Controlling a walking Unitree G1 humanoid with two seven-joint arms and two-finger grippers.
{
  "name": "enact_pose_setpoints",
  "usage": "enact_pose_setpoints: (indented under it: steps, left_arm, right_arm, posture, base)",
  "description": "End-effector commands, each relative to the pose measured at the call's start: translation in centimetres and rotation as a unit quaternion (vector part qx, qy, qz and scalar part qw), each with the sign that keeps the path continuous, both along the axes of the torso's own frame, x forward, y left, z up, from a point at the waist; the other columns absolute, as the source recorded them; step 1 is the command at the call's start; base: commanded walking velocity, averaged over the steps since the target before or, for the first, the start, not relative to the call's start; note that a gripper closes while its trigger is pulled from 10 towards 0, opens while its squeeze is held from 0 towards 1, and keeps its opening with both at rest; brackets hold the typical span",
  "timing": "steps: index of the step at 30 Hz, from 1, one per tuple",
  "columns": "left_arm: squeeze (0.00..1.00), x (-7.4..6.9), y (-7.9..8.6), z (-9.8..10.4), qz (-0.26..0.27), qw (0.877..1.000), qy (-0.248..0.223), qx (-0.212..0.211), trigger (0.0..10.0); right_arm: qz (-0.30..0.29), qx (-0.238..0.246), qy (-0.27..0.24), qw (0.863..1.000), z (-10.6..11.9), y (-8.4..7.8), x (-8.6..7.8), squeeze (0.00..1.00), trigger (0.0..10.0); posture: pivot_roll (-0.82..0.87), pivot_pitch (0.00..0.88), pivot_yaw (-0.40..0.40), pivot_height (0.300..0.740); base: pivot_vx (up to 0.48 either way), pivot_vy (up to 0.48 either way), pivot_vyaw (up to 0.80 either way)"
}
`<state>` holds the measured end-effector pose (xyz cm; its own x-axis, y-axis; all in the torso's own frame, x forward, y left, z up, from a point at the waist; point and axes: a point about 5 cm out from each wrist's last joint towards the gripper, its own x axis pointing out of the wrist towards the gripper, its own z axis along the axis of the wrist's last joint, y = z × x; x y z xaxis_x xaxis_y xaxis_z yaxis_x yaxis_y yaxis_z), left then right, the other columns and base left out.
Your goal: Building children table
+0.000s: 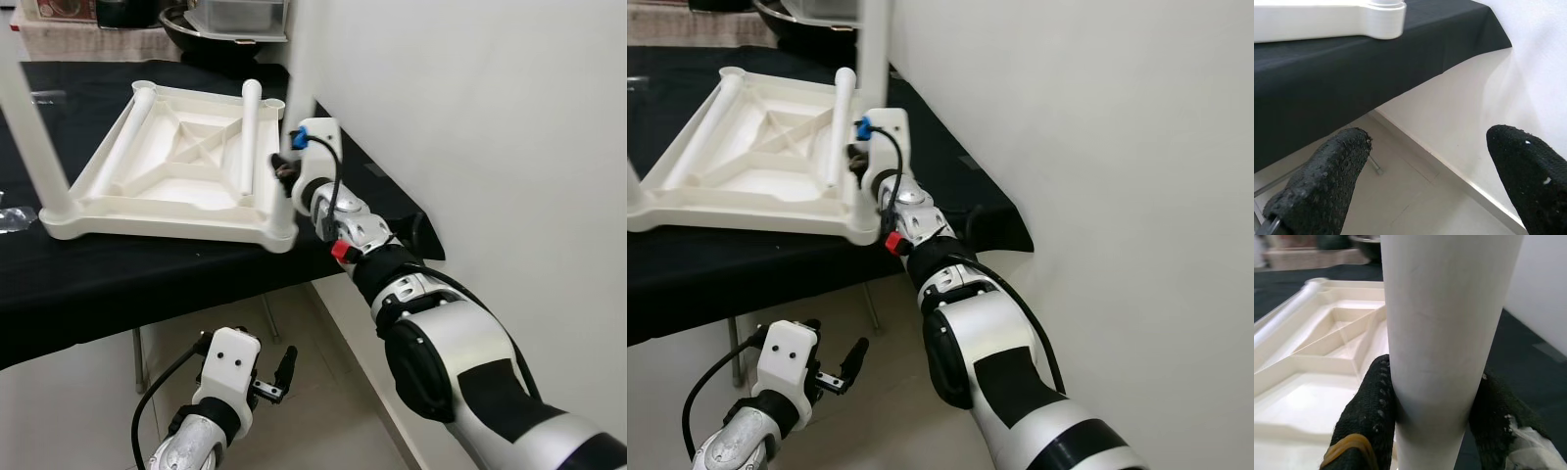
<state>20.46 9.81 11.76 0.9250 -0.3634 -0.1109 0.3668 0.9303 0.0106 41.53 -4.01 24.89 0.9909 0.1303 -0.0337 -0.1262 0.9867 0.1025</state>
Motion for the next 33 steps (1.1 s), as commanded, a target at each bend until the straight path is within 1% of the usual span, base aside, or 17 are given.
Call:
enact_pose_setpoints:
  steps: [1, 2, 3, 5, 6, 10, 11, 12, 17, 19, 20, 22, 23, 24, 28, 30, 33]
  left_arm:
    - [0.00, -0.2, -0.3, -0.7, -0.005, 1.000, 0.017, -0.001, 10.0]
    - [0.00, -0.2, -0.3, -0.7, -0.005, 1.000, 0.017, -0.001, 10.0]
    - [0.00, -0.2, -0.3, -0.7, -0.005, 1.000, 0.018, 0.000, 10.0]
    - [0.00, -0.2, -0.3, -0.7, -0.005, 1.000, 0.018, 0.001, 10.0]
    - [0.00, -0.3, -0.3, -0.8, -0.005, 1.000, 0.018, 0.000, 10.0]
    - [0.00, -0.3, -0.3, -0.8, -0.006, 1.000, 0.018, 0.000, 10.0]
    - [0.00, -0.3, -0.3, -0.8, -0.006, 1.000, 0.018, 0.000, 10.0]
    - [0.00, -0.3, -0.3, -0.8, -0.007, 1.000, 0.018, 0.000, 10.0]
    - [0.00, -0.2, -0.2, -0.7, -0.006, 1.000, 0.017, -0.001, 10.0]
    - [0.00, -0.2, -0.2, -0.6, -0.006, 1.000, 0.015, -0.001, 10.0]
    - [0.00, -0.2, -0.2, -0.7, -0.004, 1.000, 0.015, 0.001, 10.0]
    - [0.00, -0.2, -0.1, -0.7, -0.003, 1.000, 0.016, 0.001, 10.0]
    - [0.00, -0.2, -0.1, -0.6, -0.003, 1.000, 0.015, 0.001, 10.0]
    - [0.00, -0.2, -0.1, -0.6, -0.003, 1.000, 0.015, 0.001, 10.0]
    - [0.00, -0.2, -0.1, -0.6, -0.003, 1.000, 0.014, 0.001, 10.0]
    - [0.00, -0.2, -0.1, -0.6, -0.002, 1.000, 0.013, 0.001, 10.0]
    - [0.00, -0.2, -0.1, -0.5, -0.001, 1.000, 0.013, 0.002, 10.0]
  right_arm:
    - [-0.069, -0.004, 0.042, 0.997, -2.2, -1.2, -0.1, 0.00, 0.0]
    - [-0.069, -0.004, 0.042, 0.997, -2.2, -1.2, -0.1, 0.00, 0.0]
    - [-0.050, 0.028, 0.033, 0.998, -1.8, -0.3, -0.3, 0.00, 10.0]
    - [-0.050, 0.035, 0.033, 0.998, -1.6, 0.0, -0.3, 0.00, 10.0]
    - [-0.019, 0.050, -0.003, 0.999, -0.8, 0.5, -0.4, 1.00, 10.0]
    - [-0.012, 0.045, -0.024, 0.999, -0.4, 0.6, -0.4, 1.00, 10.0]
    - [-0.006, 0.046, -0.035, 0.998, -0.3, 0.4, -0.3, 0.83, 10.0]
    - [0.023, 0.053, -0.043, 0.997, -0.3, 0.4, -0.3, 0.00, 10.0]
    - [0.101, 0.068, -0.067, 0.990, -0.4, 0.1, -0.4, 0.00, 10.0]
    - [0.202, 0.073, -0.064, 0.975, -0.9, 0.2, -0.8, 0.00, 10.0]
    - [0.298, 0.072, -0.074, 0.949, -0.9, 0.6, -1.3, 0.00, 10.0]
    - [0.316, 0.072, -0.079, 0.943, -0.9, 0.6, -1.5, 0.00, 10.0]
    - [0.369, 0.074, -0.083, 0.923, -0.7, 0.7, -1.8, 0.00, 10.0]
    - [0.369, 0.074, -0.083, 0.923, -0.7, 0.7, -1.8, 0.00, 10.0]
    - [0.445, 0.069, -0.088, 0.888, -0.5, 0.8, -2.4, 0.00, 10.0]
    - [0.507, 0.047, -0.099, 0.855, 0.0, 1.7, -3.1, 0.00, 10.0]
    - [0.539, 0.033, -0.109, 0.835, 0.5, 2.7, -3.6, 0.00, 10.0]
  posture:
    - [0.12, 0.090, -0.187, 0.740]
    - [0.12, 0.090, -0.187, 0.740]
    - [0.13, 0.084, -0.188, 0.740]
    - [0.13, 0.084, -0.188, 0.740]
    - [0.13, 0.078, -0.186, 0.740]
    - [0.13, 0.078, -0.186, 0.740]
    - [0.13, 0.078, -0.186, 0.740]
    - [0.13, 0.082, -0.187, 0.740]
    - [0.13, 0.087, -0.188, 0.740]
    - [0.13, 0.090, -0.189, 0.740]
    - [0.13, 0.089, -0.189, 0.740]
    - [0.13, 0.089, -0.189, 0.740]
    - [0.13, 0.093, -0.188, 0.740]
    - [0.13, 0.093, -0.188, 0.740]
    - [0.13, 0.094, -0.189, 0.740]
    - [0.13, 0.100, -0.189, 0.740]
    - [0.13, 0.103, -0.189, 0.740]
  base:
    - [0.000, 0.000, 0.00]
    - [0.000, 0.000, 0.00]
    - [0.000, 0.000, 0.00]
    - [0.000, 0.000, 0.00]
    - [0.000, 0.000, 0.00]
    - [0.000, 0.000, 0.00]
    - [0.000, 0.000, 0.00]
    - [0.000, 0.000, 0.00]
    - [0.000, 0.000, 0.00]
    - [0.000, 0.000, 0.00]
    - [0.000, 0.000, 0.00]
    - [0.000, 0.000, 0.00]
    - [0.000, 0.000, 0.00]
    - [0.000, 0.000, 0.00]
    - [0.000, 0.000, 0.00]
    - [0.000, 0.000, 0.00]
    - [0.000, 0.000, 0.00]
